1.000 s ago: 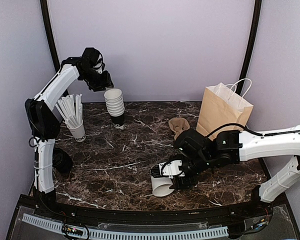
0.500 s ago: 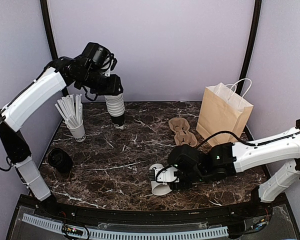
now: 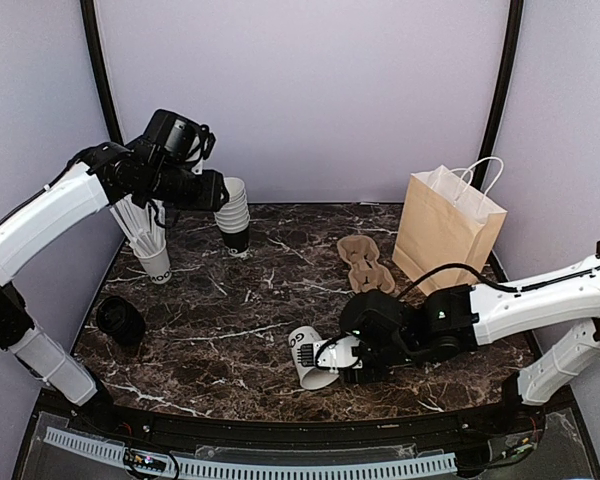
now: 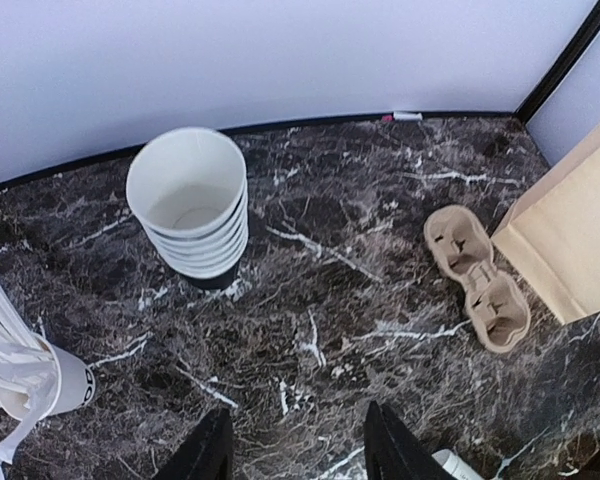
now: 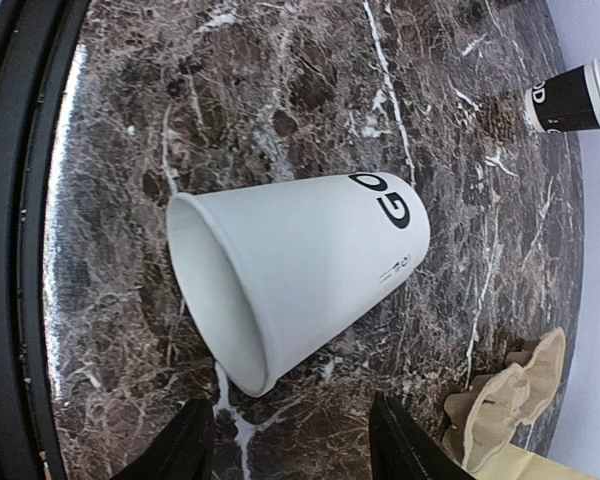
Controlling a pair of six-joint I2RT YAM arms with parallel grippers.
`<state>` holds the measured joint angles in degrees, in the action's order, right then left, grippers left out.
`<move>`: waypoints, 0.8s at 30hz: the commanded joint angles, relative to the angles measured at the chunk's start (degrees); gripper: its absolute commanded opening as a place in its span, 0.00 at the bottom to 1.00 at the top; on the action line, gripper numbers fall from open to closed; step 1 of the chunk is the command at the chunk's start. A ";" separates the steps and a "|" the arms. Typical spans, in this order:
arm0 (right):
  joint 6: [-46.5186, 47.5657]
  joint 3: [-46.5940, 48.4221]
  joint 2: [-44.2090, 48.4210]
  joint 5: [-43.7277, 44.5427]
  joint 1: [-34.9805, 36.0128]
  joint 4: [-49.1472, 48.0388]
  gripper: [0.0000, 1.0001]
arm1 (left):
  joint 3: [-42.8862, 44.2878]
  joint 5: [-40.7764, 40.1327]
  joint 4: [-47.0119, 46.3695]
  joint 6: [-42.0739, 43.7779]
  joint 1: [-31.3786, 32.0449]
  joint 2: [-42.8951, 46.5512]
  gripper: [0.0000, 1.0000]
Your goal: Pack the takeout coffee
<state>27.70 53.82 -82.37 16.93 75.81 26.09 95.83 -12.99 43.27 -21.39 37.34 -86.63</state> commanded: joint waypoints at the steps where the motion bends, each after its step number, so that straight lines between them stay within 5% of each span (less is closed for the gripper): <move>1: -1.74 -2.43 0.97 -5.95 1.08 0.21 0.54 | -7.21 1.76 -6.21 2.58 0.74 3.95 0.48; 8: -2.46 -3.80 -3.50 3.27 0.98 -9.70 0.52 | -13.02 2.19 -9.15 2.68 2.85 6.61 0.47; 17: -4.70 -2.85 -6.40 7.82 0.81 -14.68 0.48 | -8.77 -0.81 -7.65 5.32 2.94 5.03 0.48; 24: -6.71 -2.67 -6.78 4.63 -2.43 -18.07 0.24 | -11.07 -0.23 -9.31 5.45 2.96 4.81 0.48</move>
<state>23.14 50.30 -88.71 22.59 75.33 12.60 85.58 -13.08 35.59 -16.78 40.29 -82.26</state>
